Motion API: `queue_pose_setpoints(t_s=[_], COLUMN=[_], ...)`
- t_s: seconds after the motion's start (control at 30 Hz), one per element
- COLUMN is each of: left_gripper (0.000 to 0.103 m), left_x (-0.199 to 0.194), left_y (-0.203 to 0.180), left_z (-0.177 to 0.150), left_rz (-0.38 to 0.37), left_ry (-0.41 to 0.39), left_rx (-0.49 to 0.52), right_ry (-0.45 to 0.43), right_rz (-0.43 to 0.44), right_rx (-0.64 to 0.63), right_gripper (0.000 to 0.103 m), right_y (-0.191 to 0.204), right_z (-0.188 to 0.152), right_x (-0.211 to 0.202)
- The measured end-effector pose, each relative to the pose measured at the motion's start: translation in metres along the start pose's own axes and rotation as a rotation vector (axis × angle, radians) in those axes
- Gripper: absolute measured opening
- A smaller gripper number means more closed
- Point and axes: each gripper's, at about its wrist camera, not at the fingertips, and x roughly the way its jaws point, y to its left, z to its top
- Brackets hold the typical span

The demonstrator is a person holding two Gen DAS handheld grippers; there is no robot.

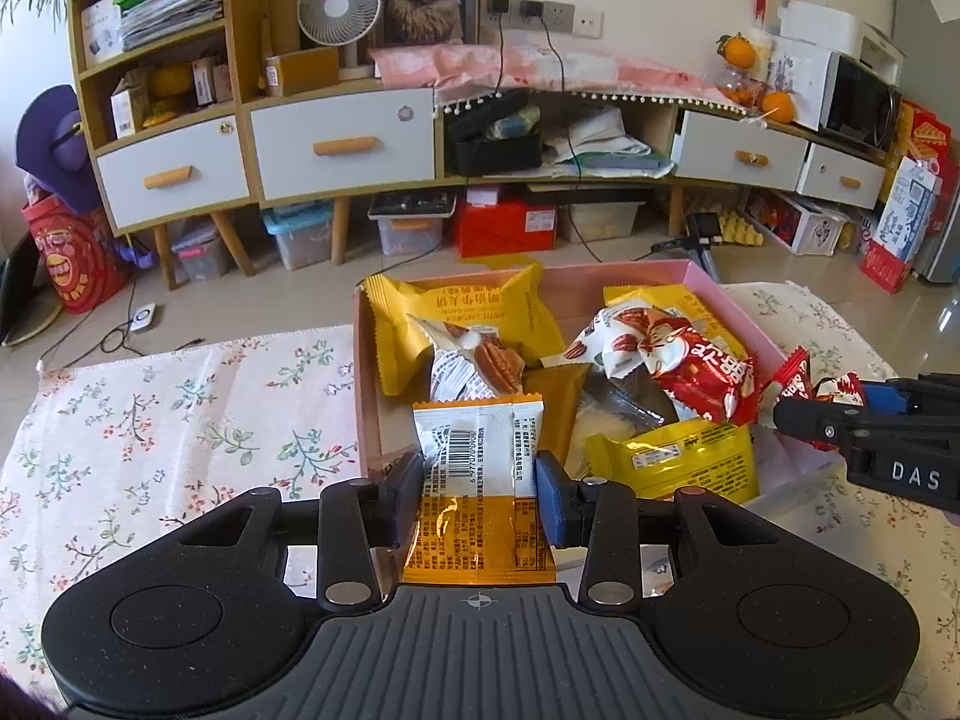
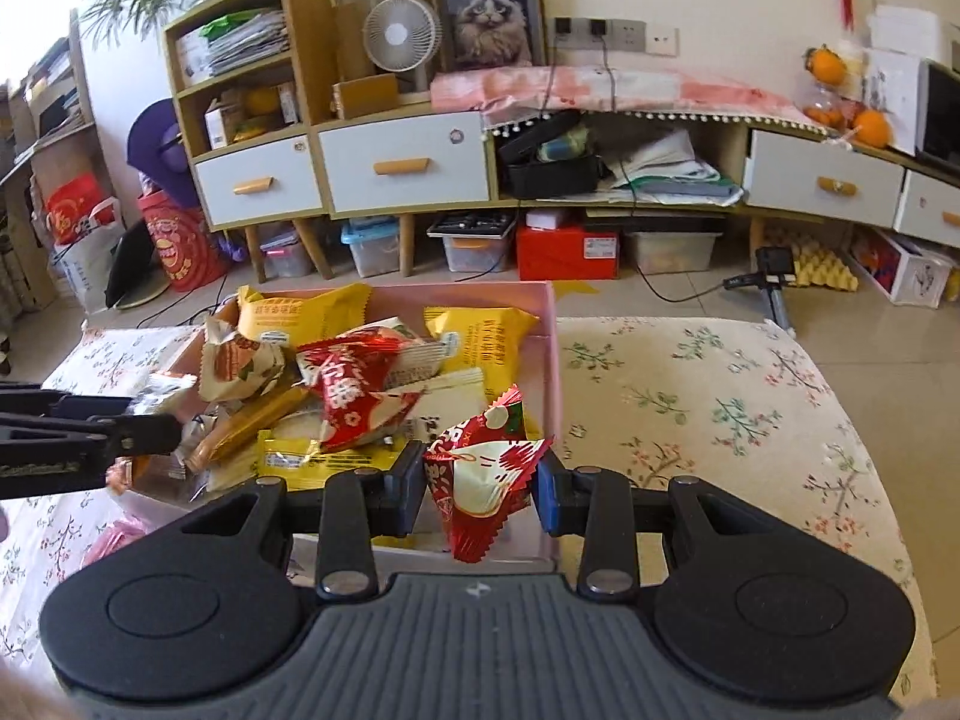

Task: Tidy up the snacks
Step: 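Carry the biscuit pack and red candy into the box and open both tools, then withdraw both tools toward the pink pack and the square pastry pack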

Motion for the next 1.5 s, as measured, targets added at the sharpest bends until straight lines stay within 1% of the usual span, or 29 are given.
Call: queue_pose_setpoints(t_s=[0.03, 0.1, 0.13, 0.17, 0.2, 0.23, 0.3, 0.37, 0.43, 0.67, 0.8, 0.9, 0.97, 1.1, 1.17, 1.43, 1.5], left_gripper=[0.039, 0.04, 0.043, 0.047, 0.055, 0.058, 0.061, 0.063, 0.069, 0.075, 0.082, 0.086, 0.088, 0.092, 0.094, 0.098, 0.098], left_x=[0.001, 0.0, 0.0, -0.001, -0.002, -0.003, -0.006, -0.009, -0.012, -0.026, -0.042, -0.052, -0.058, -0.07, -0.075, -0.084, -0.084], left_y=[0.0, 0.0, 0.0, 0.0, -0.001, -0.002, -0.004, -0.006, -0.007, -0.009, -0.009, -0.007, -0.008, -0.01, -0.011, -0.013, -0.013], left_z=[0.0, -0.002, -0.002, -0.003, -0.004, -0.004, -0.005, -0.006, -0.007, -0.013, -0.021, -0.026, -0.03, -0.038, -0.045, -0.073, -0.08], left_rz=[-0.002, -0.006, -0.012, -0.017, -0.019, -0.021, -0.023, -0.021, -0.021, -0.024, -0.023, -0.023, -0.022, -0.022, -0.022, -0.003, 0.0], left_ry=[-0.003, -0.014, -0.014, -0.016, -0.021, -0.025, -0.026, -0.028, -0.03, -0.01, 0.005, 0.017, 0.023, 0.038, 0.044, 0.065, 0.071], left_rx=[0.001, 0.001, 0.001, 0.003, 0.007, 0.013, 0.026, 0.037, 0.038, 0.018, 0.012, 0.003, 0.0, 0.006, 0.008, 0.031, 0.052], right_ry=[0.001, 0.0, -0.001, -0.003, -0.007, -0.009, -0.012, -0.017, -0.022, -0.024, 0.008, 0.019, 0.029, 0.047, 0.047, 0.057, 0.063], right_rz=[-0.007, -0.025, -0.032, -0.035, -0.036, -0.034, -0.031, -0.028, -0.025, -0.024, -0.019, -0.015, -0.016, -0.013, -0.008, -0.004, -0.009], right_rx=[-0.013, -0.036, -0.045, -0.048, -0.047, -0.045, -0.045, -0.047, -0.051, -0.088, -0.091, -0.13, -0.156, -0.193, -0.207, -0.221, -0.24], right_gripper=[0.035, 0.036, 0.042, 0.05, 0.053, 0.056, 0.058, 0.064, 0.066, 0.075, 0.08, 0.084, 0.09, 0.093, 0.097, 0.101, 0.102], right_y=[0.001, 0.003, 0.004, 0.004, 0.004, 0.003, 0.003, 0.004, 0.005, 0.011, 0.01, 0.013, 0.017, 0.025, 0.029, 0.033, 0.034], right_z=[0.0, -0.001, -0.002, -0.003, -0.003, -0.003, -0.001, 0.0, 0.001, 0.0, -0.005, -0.01, -0.013, -0.018, -0.02, -0.03, -0.035], right_x=[0.0, 0.0, -0.001, -0.002, -0.004, -0.005, -0.007, -0.009, -0.011, -0.019, -0.024, -0.03, -0.035, -0.043, -0.047, -0.055, -0.055])
